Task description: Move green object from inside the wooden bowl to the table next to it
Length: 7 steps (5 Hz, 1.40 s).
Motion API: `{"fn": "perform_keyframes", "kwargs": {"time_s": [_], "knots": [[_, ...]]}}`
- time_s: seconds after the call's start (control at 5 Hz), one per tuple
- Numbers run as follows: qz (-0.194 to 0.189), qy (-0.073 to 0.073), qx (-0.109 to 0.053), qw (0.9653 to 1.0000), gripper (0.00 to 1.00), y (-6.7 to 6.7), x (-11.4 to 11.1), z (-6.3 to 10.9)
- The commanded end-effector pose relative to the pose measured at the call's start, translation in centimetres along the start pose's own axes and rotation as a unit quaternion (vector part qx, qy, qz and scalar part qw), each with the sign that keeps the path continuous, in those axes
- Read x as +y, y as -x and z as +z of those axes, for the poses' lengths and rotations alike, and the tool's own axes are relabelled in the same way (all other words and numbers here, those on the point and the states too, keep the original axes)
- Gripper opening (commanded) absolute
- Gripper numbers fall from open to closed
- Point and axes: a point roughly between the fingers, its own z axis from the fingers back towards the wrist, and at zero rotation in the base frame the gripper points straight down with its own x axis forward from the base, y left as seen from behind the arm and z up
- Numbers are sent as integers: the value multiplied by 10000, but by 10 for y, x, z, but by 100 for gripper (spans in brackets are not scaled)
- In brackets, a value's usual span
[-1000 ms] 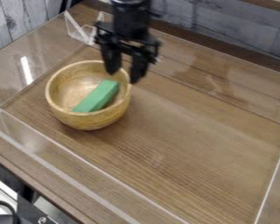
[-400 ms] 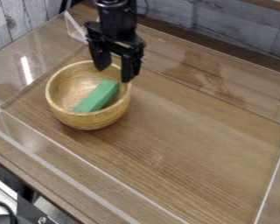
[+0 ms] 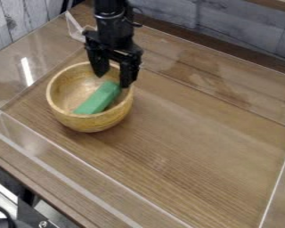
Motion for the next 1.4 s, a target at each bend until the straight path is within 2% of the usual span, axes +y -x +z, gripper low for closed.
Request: {"fn": "perform_keyframes", "kwargs": {"time_s": [0.0, 0.4, 0.8, 1.0, 1.2], "knots": [[261, -51, -158, 9995, 100, -4, 12, -4], [452, -16, -116, 9989, 100, -3, 24, -11], [54, 106, -127, 9998, 100, 6, 50, -19], [161, 115, -113, 9997, 100, 7, 52, -29], [266, 119, -101, 9995, 0, 9, 54, -35]]}}
